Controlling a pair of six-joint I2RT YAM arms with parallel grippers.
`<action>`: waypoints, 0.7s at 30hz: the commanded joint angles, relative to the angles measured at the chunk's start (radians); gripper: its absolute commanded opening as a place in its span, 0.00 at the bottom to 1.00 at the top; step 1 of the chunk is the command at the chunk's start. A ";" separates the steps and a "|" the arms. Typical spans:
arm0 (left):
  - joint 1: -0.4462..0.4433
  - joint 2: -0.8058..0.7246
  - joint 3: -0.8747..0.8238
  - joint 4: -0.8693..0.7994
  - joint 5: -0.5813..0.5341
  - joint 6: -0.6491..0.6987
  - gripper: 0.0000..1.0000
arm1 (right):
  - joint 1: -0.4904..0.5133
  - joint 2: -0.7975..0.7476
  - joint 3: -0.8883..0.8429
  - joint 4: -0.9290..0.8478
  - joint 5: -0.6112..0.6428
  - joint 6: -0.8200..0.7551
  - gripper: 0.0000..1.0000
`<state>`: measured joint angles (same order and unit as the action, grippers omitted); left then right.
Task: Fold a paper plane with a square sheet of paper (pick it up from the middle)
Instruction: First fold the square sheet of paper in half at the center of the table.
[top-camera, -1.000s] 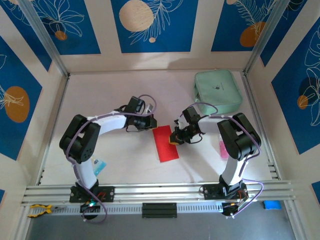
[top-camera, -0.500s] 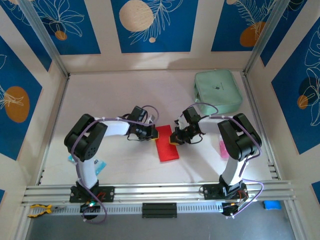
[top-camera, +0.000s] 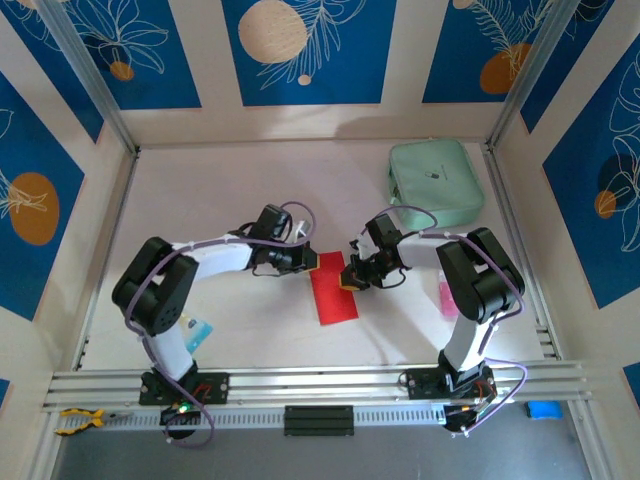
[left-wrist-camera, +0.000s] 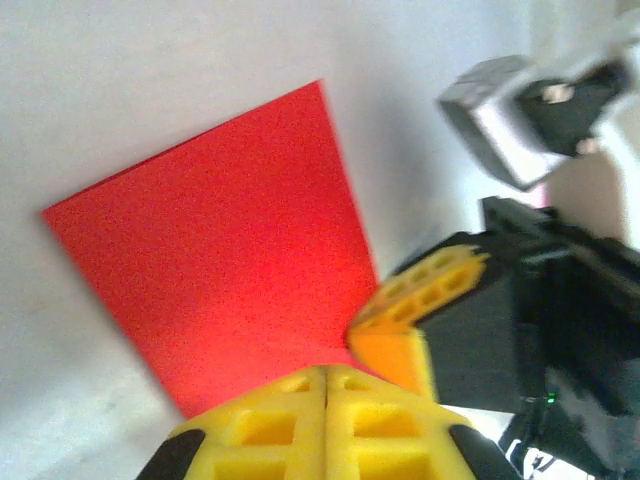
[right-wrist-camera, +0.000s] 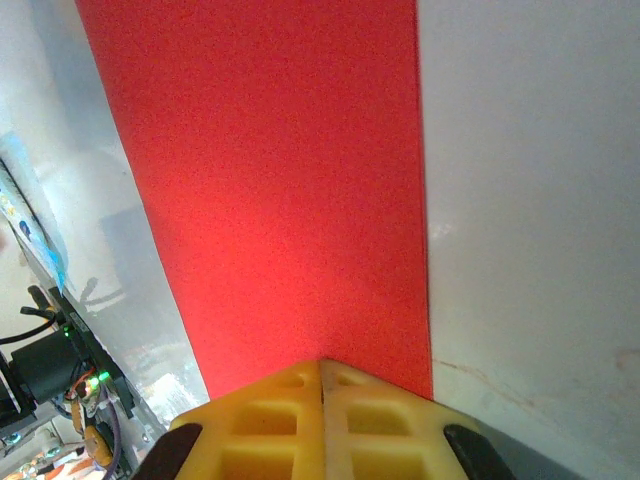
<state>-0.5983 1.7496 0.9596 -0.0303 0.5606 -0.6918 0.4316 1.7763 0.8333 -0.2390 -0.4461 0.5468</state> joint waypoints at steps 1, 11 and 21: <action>-0.032 -0.027 -0.022 0.022 0.040 -0.024 0.00 | -0.002 0.004 -0.035 -0.079 0.066 0.001 0.00; -0.091 0.075 -0.112 0.104 0.027 -0.055 0.00 | -0.002 0.009 -0.033 -0.079 0.067 0.001 0.00; -0.087 0.052 -0.145 0.072 0.018 -0.022 0.00 | -0.001 0.005 -0.034 -0.079 0.068 0.003 0.00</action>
<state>-0.6849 1.8206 0.8356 0.0799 0.5941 -0.7315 0.4316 1.7763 0.8333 -0.2401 -0.4461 0.5468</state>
